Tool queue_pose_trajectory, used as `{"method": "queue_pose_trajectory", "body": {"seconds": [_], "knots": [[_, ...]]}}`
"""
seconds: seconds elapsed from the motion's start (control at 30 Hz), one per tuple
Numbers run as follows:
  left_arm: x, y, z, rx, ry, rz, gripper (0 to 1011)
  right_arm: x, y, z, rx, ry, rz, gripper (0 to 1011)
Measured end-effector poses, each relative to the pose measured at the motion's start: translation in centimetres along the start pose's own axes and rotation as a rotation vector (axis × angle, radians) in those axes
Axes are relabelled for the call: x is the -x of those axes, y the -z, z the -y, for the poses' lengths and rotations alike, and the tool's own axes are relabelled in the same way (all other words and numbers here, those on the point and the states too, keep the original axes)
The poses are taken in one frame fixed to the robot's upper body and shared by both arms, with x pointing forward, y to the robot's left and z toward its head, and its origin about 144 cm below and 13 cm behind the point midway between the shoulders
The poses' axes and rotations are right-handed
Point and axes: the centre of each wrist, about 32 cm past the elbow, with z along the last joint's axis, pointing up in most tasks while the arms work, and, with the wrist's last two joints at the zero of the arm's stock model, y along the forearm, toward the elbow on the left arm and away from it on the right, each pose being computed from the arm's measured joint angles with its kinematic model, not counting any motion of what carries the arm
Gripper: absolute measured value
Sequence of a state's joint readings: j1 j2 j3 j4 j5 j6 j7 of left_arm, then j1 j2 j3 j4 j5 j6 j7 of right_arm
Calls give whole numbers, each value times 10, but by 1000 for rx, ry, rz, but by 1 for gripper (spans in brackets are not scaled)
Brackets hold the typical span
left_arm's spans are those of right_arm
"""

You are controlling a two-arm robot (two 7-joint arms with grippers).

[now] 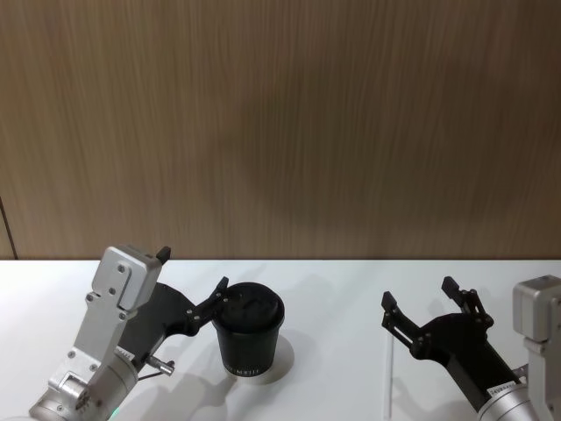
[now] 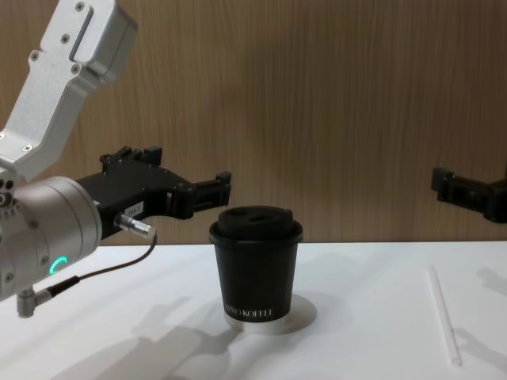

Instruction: Pick up the straw with one hand, pass it to the other hand, and insert it into the cup.

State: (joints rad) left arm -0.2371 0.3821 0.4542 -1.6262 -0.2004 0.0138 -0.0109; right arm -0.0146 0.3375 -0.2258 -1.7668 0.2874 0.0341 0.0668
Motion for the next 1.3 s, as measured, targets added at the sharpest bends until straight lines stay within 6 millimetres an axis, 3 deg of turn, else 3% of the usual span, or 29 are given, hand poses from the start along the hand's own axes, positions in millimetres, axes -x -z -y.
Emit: {"method": "queue_pose_trajectory", "body": {"seconds": [1.3], "knots": [[0,0,0,0,0,0,1000,-1,-1,1,17,1,7,1001]]}}
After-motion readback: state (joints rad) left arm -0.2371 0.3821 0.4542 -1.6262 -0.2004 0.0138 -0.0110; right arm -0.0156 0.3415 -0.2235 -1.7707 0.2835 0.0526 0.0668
